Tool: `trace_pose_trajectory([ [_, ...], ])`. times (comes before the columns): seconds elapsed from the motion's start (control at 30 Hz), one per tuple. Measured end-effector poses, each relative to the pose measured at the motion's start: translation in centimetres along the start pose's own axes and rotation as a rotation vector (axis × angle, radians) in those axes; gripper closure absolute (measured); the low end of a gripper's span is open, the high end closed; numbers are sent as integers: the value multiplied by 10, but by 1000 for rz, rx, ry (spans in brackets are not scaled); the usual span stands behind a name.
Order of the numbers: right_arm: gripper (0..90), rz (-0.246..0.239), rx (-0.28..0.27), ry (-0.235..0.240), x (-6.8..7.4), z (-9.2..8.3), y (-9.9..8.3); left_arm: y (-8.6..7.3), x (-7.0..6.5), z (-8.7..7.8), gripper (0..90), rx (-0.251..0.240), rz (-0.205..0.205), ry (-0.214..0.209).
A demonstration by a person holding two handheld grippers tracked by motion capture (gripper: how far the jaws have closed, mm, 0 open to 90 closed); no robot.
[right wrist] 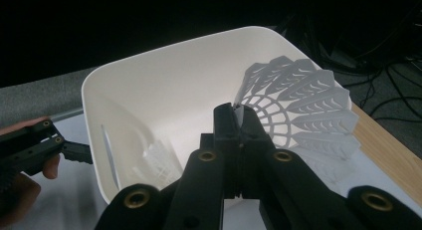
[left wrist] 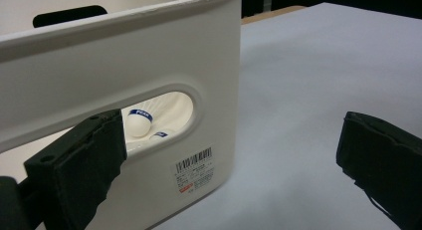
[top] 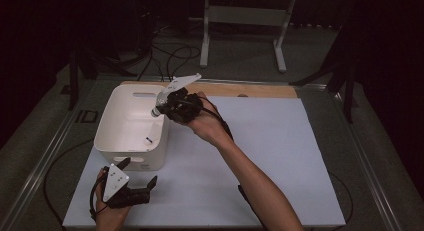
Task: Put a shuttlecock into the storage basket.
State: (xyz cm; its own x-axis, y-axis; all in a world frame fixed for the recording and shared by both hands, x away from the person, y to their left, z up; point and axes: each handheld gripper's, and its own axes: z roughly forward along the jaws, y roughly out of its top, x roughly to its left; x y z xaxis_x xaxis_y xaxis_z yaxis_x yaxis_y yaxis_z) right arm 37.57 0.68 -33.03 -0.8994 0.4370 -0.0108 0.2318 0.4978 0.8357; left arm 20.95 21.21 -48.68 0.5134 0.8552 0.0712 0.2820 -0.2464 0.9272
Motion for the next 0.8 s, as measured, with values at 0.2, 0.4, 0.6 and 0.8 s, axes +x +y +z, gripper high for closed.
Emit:
trace_pose_trajectory([
  [0.2, 898, -8, 2, 9, 3, 2, 1, 0, 0, 0, 2, 0, -1, -1],
  [0.4, 897, -23, 0, 22, 8, 5, 4, 0, 0, 0, 2, 0, 1, 0],
  [0.6, 897, -40, 7, 30, 12, 8, 6, 0, 0, 0, 1, 0, 5, 1],
  [0.8, 897, -52, 16, 41, 16, 12, 7, 0, 0, -1, 2, 1, 5, 2],
])
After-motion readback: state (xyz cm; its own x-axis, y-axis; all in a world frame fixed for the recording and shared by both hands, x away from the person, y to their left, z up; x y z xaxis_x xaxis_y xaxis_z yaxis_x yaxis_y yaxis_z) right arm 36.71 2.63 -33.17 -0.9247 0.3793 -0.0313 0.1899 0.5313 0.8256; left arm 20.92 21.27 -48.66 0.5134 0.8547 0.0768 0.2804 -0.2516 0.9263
